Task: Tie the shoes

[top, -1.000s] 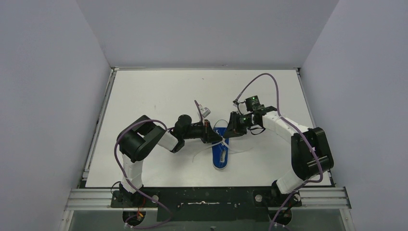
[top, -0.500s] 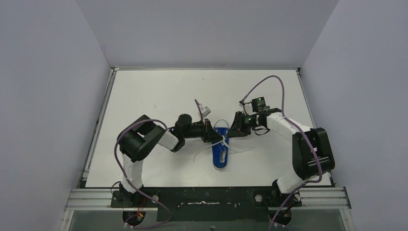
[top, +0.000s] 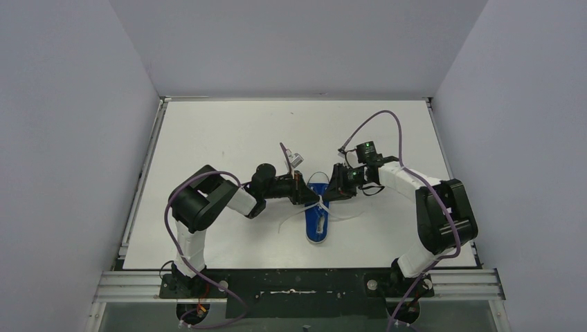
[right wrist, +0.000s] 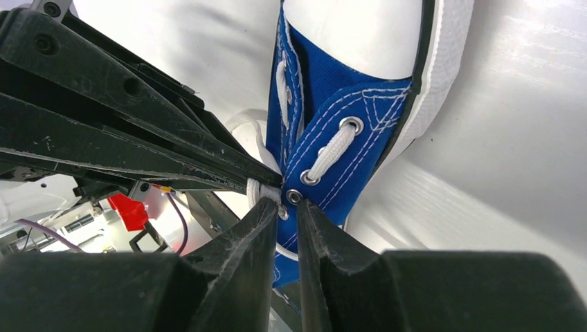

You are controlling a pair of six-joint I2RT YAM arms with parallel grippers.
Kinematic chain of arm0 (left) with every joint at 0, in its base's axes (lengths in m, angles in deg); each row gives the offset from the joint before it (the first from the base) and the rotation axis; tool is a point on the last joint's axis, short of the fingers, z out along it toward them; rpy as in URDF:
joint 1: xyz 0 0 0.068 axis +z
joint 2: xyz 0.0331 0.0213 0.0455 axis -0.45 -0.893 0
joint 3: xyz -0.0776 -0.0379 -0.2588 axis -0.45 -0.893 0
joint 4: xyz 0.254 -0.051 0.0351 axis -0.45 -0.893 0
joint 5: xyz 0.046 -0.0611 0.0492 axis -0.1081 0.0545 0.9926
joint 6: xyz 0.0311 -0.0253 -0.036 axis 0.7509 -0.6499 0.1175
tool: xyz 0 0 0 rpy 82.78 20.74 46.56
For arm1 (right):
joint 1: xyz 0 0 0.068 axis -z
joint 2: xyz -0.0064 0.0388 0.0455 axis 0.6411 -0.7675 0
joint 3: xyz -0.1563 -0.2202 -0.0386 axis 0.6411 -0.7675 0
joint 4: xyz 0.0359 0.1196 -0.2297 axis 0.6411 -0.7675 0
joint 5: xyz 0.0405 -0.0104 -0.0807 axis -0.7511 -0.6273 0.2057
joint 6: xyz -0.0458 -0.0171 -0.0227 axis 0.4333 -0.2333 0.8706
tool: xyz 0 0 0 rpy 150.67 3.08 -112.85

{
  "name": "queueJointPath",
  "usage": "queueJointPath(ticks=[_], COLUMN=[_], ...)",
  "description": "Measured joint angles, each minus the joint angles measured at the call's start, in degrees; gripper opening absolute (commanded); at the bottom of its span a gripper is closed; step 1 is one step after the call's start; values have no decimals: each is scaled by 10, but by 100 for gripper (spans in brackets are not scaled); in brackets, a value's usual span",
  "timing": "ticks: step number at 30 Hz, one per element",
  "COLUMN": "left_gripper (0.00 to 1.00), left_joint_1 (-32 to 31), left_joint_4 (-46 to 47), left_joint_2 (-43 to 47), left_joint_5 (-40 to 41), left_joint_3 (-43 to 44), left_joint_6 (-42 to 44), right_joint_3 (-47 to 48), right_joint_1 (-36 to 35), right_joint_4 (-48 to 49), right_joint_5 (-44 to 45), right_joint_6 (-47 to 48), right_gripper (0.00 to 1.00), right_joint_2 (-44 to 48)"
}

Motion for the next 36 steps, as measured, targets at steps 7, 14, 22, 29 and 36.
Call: queueJointPath(ticks=[7, 14, 22, 29, 36], left_gripper=[0, 0, 0, 0, 0], left_joint_1=[2, 2, 3, 6, 6], left_joint_4=[1, 7, 23, 58, 67], left_joint_2=[-2, -6, -12, -28, -34], left_joint_5=[-1, -1, -2, -3, -5], left_joint_3=[0, 0, 0, 0, -1], left_joint_6=[0, -3, -18, -41, -47], right_joint_3=[-5, -6, -8, -11, -12], right_joint_1=[-2, -7, -8, -8, -8], right_joint_4=[18, 27, 36, 55, 64], right_joint_5=[-6, -13, -15, -22, -34], right_joint_6=[-9, -21, -27, -41, -38], right_gripper=[22, 23, 25, 29, 5], right_joint_2=[0, 0, 0, -4, -14])
